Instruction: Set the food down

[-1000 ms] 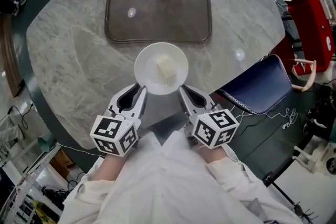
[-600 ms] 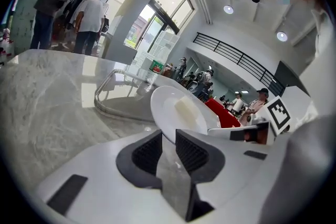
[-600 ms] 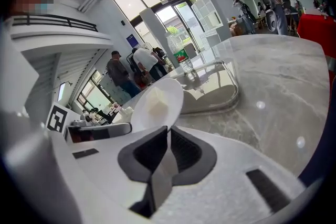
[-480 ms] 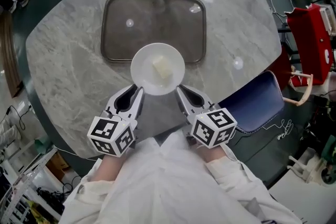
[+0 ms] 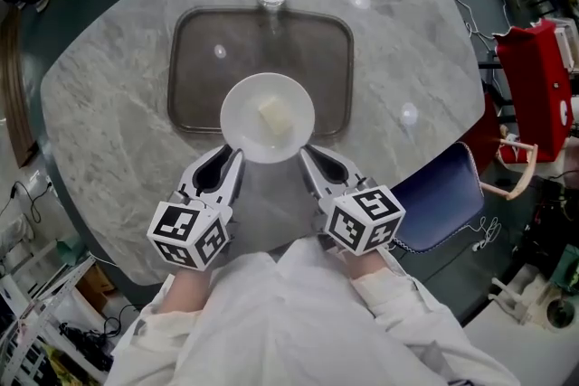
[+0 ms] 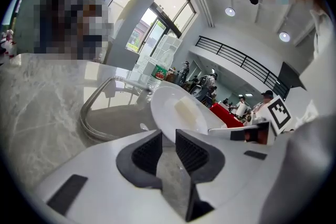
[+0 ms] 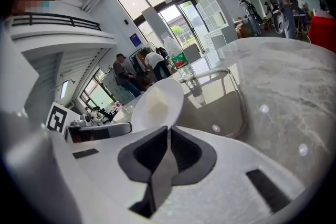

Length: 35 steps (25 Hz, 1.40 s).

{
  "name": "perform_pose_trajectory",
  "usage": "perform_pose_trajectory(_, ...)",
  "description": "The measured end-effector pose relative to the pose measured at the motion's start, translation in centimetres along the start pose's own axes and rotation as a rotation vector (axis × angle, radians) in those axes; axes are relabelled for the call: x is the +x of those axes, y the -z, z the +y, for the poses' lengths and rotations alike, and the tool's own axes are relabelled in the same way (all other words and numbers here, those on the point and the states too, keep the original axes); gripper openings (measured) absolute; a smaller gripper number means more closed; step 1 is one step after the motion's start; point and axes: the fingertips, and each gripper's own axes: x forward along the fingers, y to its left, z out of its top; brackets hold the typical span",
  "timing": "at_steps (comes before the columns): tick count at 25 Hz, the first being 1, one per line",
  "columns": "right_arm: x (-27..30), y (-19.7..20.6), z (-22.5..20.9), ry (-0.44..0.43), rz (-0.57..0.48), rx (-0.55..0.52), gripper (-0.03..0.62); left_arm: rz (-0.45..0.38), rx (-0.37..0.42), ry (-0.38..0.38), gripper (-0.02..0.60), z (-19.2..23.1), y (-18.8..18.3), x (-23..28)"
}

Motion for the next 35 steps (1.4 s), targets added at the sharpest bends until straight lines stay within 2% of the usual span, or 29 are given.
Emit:
perform_pose_trajectory(13,3.3,-2.8,-2.0,-0.018,0.017,-0.005,0.015,0.0,0.033,-0.02,0.069,1.9,-2.8,3.6)
perform_pose_trajectory(22,5.0,-4.3,-3.2,-0.021,0.02,-0.002,0.015,-0.003,0.022,-0.033,0.071,2.8,-3.7,5.3)
perform_pose_trajectory(35,6.6,-4.2,-4.1,-0.01,0.082,0.021,0.015,0.04,0.012,-0.03,0.072,4.0,-3.7,6.6)
